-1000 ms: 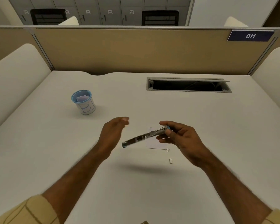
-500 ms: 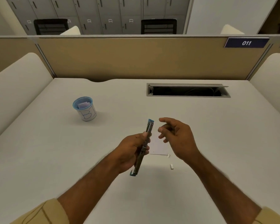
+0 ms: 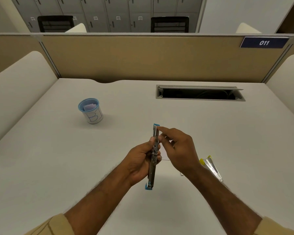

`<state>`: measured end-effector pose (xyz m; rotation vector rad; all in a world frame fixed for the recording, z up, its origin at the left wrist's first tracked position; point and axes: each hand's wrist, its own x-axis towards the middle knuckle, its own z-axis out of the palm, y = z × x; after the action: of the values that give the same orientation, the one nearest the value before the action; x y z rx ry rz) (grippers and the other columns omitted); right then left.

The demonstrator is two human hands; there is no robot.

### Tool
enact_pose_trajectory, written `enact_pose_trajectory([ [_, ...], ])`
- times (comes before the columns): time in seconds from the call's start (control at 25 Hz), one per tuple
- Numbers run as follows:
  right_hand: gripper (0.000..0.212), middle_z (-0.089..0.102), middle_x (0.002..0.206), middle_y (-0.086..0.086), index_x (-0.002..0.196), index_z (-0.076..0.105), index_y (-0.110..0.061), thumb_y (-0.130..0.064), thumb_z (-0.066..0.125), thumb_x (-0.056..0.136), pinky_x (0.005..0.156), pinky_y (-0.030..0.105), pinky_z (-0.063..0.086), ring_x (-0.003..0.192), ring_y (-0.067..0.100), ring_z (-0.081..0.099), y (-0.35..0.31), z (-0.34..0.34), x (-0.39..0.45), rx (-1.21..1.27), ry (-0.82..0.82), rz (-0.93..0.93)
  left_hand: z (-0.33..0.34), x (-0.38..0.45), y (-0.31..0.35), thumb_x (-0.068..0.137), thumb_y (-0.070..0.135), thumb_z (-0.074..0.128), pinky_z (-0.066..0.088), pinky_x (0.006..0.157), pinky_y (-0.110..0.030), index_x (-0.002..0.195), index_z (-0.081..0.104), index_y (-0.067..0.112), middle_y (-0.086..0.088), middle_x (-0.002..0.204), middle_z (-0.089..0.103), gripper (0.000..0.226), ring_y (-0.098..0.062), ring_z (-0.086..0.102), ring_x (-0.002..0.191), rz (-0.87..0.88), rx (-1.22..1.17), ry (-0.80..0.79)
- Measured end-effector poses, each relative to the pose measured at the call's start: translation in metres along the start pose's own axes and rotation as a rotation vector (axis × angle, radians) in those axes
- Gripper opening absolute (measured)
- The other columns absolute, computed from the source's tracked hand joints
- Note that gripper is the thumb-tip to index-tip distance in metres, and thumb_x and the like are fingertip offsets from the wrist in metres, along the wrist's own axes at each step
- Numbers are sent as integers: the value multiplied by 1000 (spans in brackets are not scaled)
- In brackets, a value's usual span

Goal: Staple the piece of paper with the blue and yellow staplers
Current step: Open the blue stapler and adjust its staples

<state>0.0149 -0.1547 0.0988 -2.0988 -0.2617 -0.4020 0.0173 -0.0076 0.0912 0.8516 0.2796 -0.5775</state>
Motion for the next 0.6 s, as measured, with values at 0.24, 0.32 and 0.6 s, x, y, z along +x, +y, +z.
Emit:
enact_pose_trajectory([
  [0.24, 17, 66, 86, -13, 100, 65, -28, -33, 70, 84, 59, 13, 44, 80, 11, 64, 2, 6, -11, 136, -28, 50, -2, 0, -8, 96, 26, 57, 50, 66, -29, 110, 73, 4, -12, 92, 63, 30, -14, 56, 67, 11, 52, 33],
  [0.32, 20, 65, 89, -13, 100, 62, -27, -31, 71, 83, 59, 19, 48, 84, 12, 63, 5, 7, -17, 133, -12, 45, 0, -1, -12, 97, 23, 56, 51, 75, -31, 106, 75, 7, -4, 79, 70, 27, -11, 63, 65, -1, 66, 21],
  [0.6, 7, 62, 89, -12, 91, 60, -25, -26, 65, 87, 57, 25, 49, 85, 13, 61, 15, 14, -32, 138, -27, 40, -2, 4, -26, 94, 10, 55, 57, 75, -32, 115, 69, 0, -16, 113, 73, 27, -22, 71, 96, -34, -22, 95],
])
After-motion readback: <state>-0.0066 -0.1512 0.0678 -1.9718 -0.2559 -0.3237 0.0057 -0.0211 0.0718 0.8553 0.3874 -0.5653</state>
